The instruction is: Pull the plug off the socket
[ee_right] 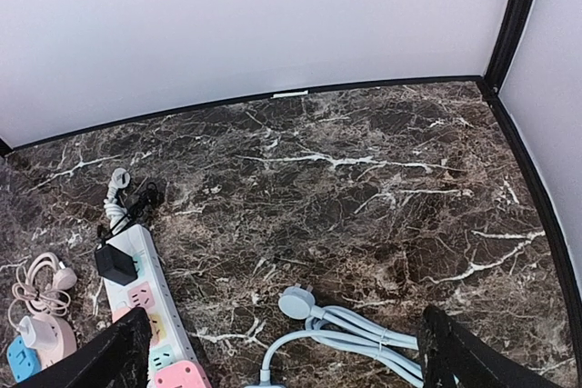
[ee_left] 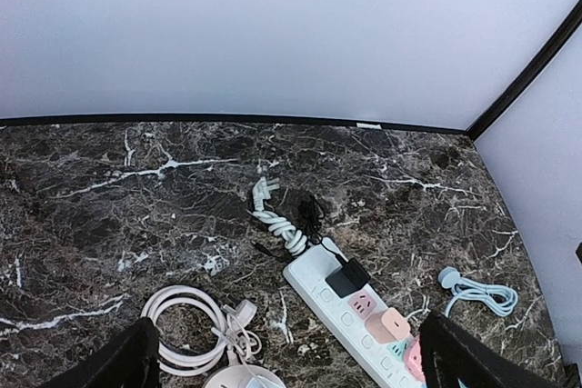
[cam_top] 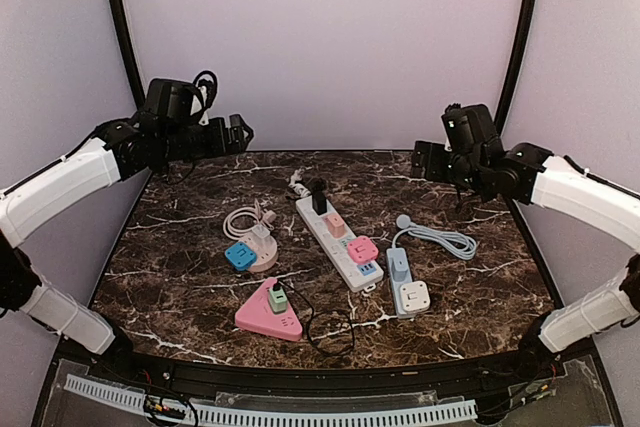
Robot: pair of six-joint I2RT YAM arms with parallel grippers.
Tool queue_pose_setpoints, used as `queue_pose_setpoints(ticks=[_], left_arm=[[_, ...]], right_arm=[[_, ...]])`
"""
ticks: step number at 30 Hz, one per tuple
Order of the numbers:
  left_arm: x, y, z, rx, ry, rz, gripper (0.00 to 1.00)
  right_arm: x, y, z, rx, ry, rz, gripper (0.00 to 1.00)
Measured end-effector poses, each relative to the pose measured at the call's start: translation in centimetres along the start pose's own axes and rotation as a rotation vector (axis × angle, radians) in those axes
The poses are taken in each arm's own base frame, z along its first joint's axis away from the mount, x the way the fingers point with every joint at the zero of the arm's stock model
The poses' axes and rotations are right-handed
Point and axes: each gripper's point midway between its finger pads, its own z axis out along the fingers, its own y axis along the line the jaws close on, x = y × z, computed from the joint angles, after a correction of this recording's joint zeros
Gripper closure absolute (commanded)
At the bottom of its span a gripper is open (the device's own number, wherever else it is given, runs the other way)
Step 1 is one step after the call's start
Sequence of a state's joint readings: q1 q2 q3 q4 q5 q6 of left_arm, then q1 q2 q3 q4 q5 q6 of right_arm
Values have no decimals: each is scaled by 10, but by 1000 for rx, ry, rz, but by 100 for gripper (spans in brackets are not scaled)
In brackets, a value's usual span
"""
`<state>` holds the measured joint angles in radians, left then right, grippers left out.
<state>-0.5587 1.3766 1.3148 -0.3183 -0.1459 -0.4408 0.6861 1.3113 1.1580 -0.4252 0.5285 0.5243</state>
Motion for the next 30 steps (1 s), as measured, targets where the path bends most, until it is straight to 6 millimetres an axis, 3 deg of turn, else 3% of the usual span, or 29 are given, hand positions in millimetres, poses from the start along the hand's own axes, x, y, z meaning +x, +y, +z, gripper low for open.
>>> queue_pose_setpoints(ticks=[7,11,18,22,30], left_arm=[[13,12,16,-39,70,-21,1],[19,8,18,-12,98,-40,1],[55,-32,26,77,195,-36,1],[80,-47,29,115,260,-46,1],[102,-73,32,197,329,-58,1]], right_arm=[[-8,-1,-6,-25,-28,29,1],[7,0,-3,-62,2,35,1],[30,12,-4,-157,119,8,1],[56,21,-5,-230,216,-23,1],[137,30,-22,-324,482,-68,6]])
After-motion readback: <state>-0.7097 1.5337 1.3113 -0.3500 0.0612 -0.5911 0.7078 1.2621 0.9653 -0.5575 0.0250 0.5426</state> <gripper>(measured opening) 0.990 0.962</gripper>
